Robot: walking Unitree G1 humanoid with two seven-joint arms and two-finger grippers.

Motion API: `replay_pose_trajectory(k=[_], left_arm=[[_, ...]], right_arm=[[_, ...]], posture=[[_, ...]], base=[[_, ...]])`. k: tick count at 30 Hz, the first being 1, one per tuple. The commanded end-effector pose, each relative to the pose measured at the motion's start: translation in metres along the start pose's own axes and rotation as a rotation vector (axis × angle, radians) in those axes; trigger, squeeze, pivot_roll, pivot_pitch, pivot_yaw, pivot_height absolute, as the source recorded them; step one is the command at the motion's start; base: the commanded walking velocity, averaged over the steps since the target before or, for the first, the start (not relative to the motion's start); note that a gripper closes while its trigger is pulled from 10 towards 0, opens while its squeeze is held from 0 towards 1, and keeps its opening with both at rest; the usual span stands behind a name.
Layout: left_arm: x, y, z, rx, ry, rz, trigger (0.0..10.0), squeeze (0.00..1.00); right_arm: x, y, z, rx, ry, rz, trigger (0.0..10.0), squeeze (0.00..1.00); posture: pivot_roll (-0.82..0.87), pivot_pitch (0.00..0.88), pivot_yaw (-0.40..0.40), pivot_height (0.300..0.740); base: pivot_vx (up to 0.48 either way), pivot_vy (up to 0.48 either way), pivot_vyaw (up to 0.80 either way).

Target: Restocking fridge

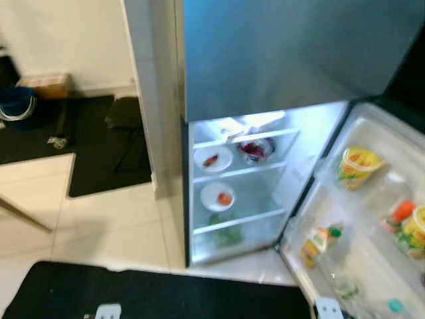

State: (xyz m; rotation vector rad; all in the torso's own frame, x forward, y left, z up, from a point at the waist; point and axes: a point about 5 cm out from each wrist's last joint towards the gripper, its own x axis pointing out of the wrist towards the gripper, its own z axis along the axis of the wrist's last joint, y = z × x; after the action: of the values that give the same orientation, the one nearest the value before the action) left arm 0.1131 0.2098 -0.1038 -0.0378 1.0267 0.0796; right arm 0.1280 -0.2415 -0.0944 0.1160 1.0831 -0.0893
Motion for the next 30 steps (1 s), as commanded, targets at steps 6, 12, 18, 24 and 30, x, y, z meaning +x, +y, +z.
replay_pose_trajectory(k=[6, 12, 18, 24, 30], left_arm=[[-0.0018, 0.0048, -0.004, 0.025, 0.01, 0.008, 10.0, 0.0], [-0.0019, 0.0058, -0.0032, 0.027, 0.011, -0.008, 10.0, 0.0], [-0.0021, 0.0054, -0.0047, 0.013, 0.023, -0.028, 10.0, 0.0], [-0.0021, 0.0042, -0.0058, 0.009, 0.034, -0.046, 10.0, 0.0], [-0.0022, 0.0042, -0.0062, 0.002, 0.034, -0.044, 10.0, 0.0]], right_arm=[[0.0004, -0.0007, 0.0054, 0.006, -0.016, 0.001, 10.0, 0.0], [0.0004, -0.0008, 0.0054, 0.006, -0.015, 0.002, 10.0, 0.0], [0.0003, -0.0016, 0.0065, 0.007, -0.018, -0.002, 10.0, 0.0], [0.0002, -0.0029, 0.0068, 0.009, -0.017, -0.011, 10.0, 0.0], [0.0003, -0.0013, 0.0046, 0.053, -0.005, 0.007, 10.0, 0.0]], posture=[[-0.03, 0.0, -0.015, 0.74], [-0.03, 0.0, -0.015, 0.74], [-0.03, 0.0, -0.016, 0.74], [-0.03, 0.0, -0.013, 0.74], [-0.03, 0.0, -0.014, 0.74]], base=[[0.0, 0.0, 0.0], [0.0, 0.0, 0.0], [0.0, 0.0, 0.0], [0.0, -0.24, 0.0], [0.0, -0.48, -0.27]])
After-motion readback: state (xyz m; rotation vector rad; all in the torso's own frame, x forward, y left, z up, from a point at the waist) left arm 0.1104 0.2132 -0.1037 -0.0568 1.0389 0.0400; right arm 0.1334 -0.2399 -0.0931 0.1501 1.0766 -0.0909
